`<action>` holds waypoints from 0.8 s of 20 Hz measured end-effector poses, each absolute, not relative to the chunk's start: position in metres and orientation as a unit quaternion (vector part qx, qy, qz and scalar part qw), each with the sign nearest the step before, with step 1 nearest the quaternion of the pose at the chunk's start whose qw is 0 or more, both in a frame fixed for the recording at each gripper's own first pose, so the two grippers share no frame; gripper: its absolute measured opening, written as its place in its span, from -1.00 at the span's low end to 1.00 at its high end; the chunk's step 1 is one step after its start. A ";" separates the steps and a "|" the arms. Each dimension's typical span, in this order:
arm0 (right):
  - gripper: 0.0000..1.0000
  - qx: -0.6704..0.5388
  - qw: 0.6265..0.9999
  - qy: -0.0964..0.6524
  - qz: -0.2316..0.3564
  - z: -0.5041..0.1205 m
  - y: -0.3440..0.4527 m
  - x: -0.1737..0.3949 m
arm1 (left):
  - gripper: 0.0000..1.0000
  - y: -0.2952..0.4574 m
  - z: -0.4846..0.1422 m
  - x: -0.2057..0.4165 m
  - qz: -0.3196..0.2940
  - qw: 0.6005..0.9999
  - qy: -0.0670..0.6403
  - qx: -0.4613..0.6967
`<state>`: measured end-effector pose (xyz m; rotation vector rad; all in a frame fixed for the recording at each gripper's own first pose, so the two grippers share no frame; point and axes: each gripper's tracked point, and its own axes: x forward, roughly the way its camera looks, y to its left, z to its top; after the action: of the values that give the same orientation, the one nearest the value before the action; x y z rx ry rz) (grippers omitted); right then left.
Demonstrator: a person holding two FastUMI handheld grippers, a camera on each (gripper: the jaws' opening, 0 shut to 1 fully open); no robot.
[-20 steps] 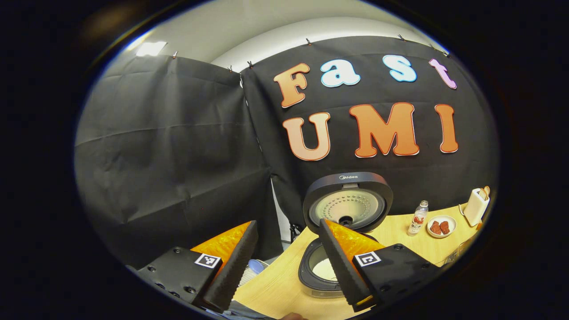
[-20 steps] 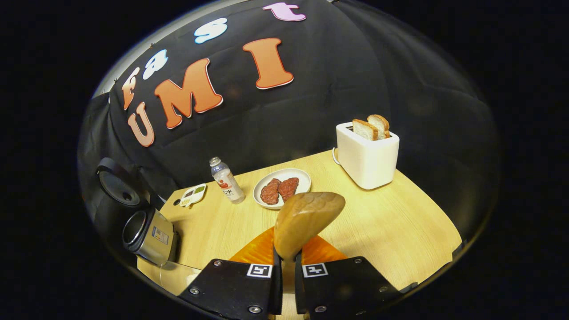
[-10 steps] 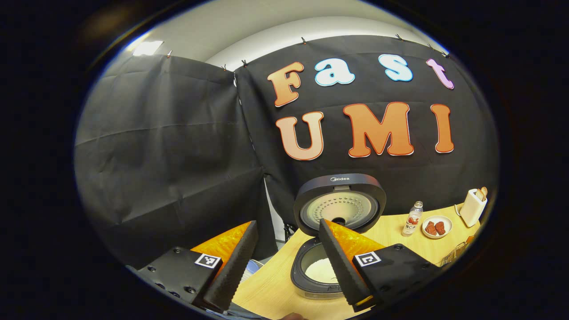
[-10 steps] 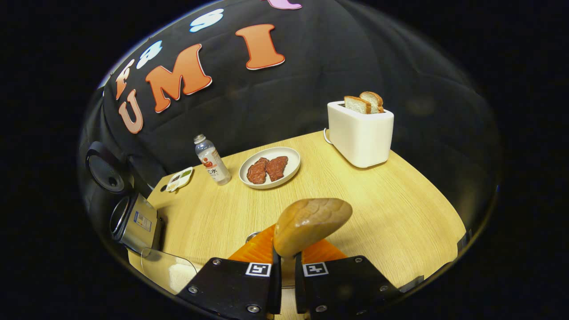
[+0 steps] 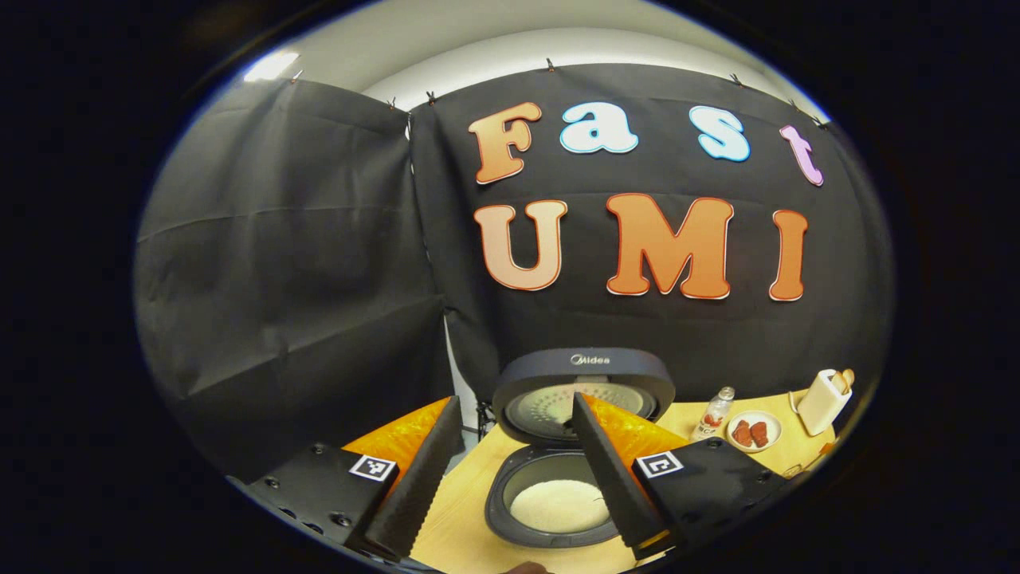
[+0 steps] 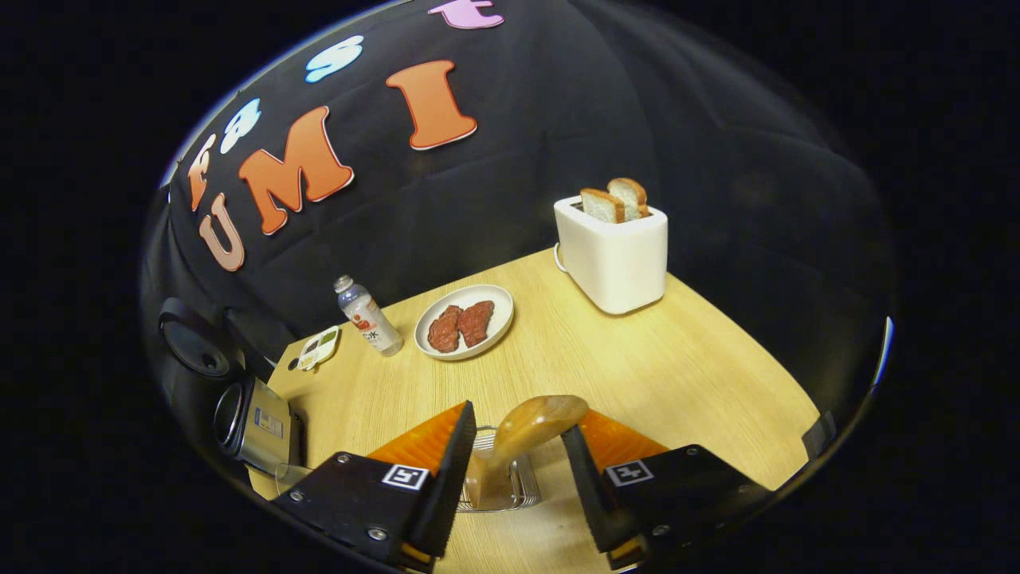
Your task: Close the left gripper, press the button to open the rice cooker; take a wooden spoon from the chopstick holder with the right hand, scoop a spoonful of rice and pour it into the rice cooker, then put the wooden spoon back into the chopstick holder.
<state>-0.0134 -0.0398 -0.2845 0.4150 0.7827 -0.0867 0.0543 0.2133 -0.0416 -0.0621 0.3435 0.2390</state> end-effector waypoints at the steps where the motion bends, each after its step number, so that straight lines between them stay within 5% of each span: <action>1: 0.50 0.196 0.909 0.366 -0.045 -0.272 -0.046 -0.011 | 0.87 0.210 -0.037 0.067 0.110 0.978 0.172 -0.033; 3: 0.43 0.184 0.920 0.343 -0.045 -0.247 -0.054 -0.008 | 0.88 0.205 -0.033 0.091 0.095 0.978 0.180 -0.050; 5: 0.70 0.172 0.931 0.320 -0.043 -0.223 -0.058 -0.006 | 0.88 0.196 -0.029 0.120 0.078 0.977 0.186 -0.075; 11: 0.80 0.139 0.945 0.291 -0.048 -0.184 -0.067 -0.016 | 0.77 0.174 -0.061 0.192 0.047 0.963 0.238 -0.117; 16: 0.80 0.116 0.944 0.305 -0.052 -0.184 -0.070 -0.031 | 0.93 0.170 -0.094 0.208 0.033 0.947 0.313 -0.066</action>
<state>-0.0314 -0.0705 -0.1839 0.2365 0.6216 -0.1053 0.2081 0.1703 -0.0939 -0.1340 0.6369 0.0676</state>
